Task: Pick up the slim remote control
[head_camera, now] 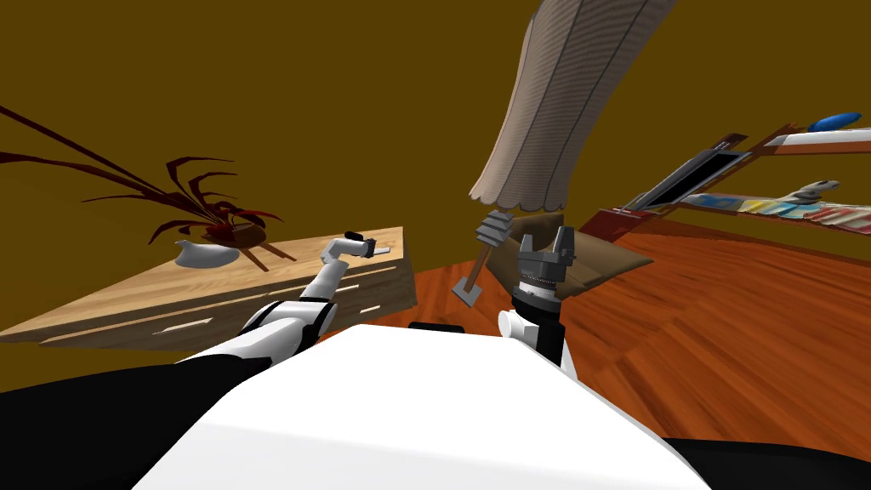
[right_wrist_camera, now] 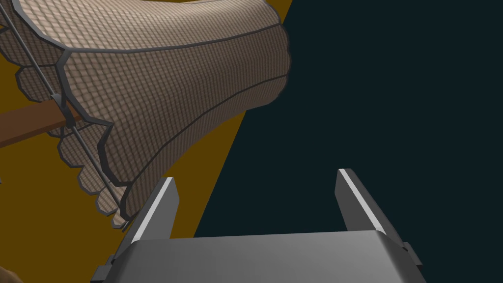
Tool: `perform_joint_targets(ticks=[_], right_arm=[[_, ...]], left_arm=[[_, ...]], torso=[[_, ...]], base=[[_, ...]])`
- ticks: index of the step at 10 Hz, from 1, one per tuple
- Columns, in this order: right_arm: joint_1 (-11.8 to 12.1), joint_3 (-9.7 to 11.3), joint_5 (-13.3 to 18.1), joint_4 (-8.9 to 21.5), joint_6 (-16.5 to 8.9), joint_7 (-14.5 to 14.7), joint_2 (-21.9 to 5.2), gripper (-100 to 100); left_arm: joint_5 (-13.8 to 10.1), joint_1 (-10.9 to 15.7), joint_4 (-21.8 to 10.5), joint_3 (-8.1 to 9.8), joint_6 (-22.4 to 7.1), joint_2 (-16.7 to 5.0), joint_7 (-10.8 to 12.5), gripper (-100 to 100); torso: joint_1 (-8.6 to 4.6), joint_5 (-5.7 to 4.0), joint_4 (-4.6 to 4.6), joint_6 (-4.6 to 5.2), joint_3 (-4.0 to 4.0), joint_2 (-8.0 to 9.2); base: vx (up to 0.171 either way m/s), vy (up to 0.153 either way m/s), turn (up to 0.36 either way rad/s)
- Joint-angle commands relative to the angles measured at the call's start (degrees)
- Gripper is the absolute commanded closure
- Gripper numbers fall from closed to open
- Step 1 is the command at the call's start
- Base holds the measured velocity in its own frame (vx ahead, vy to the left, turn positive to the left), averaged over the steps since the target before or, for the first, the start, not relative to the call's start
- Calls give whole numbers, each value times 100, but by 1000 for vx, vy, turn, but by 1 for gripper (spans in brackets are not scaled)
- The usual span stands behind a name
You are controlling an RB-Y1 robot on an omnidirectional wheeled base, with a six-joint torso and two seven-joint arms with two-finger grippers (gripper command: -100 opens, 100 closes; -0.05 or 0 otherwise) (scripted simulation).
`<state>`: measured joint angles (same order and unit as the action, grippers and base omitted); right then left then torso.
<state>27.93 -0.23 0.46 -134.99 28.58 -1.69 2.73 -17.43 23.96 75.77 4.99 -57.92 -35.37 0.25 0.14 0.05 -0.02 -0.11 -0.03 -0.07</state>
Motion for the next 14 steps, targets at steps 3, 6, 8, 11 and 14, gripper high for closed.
perform_joint_targets(ticks=[3, 6, 8, 11, 14], right_arm=[[0, 0, 0, 0, 0, 0, 0, 0], [0, 0, 0, 0, 0, 0, 0, 0], [0, 0, 0, 0, 0, 0, 0, 0], [0, 0, 0, 0, 0, 0, 0, 0], [0, 0, 0, 0, 0, 0, 0, 0]], left_arm=[[-10, 261, -309, 91, -473, -47, -18, -100], [-23, 758, -886, 269, -1008, -112, -92, -100], [-19, 988, -1170, 358, -1339, -132, -132, -100], [-9, 1204, -1519, 447, -1783, -143, -174, -100], [4, 1404, -1873, 533, -2174, -146, -216, -100]], torso=[[4, 1, -1, 1, -3, -5], [4, 1, -1, 1, -3, -5], [9, 2, -2, 0, -5, -9], [1, 1, -2, -1, -4, -6], [10, 2, -3, 1, -8, -15]], base=[[19, 20, -49], [27, 30, -64], [36, 38, -49], [30, 23, -21], [45, 41, -33]])
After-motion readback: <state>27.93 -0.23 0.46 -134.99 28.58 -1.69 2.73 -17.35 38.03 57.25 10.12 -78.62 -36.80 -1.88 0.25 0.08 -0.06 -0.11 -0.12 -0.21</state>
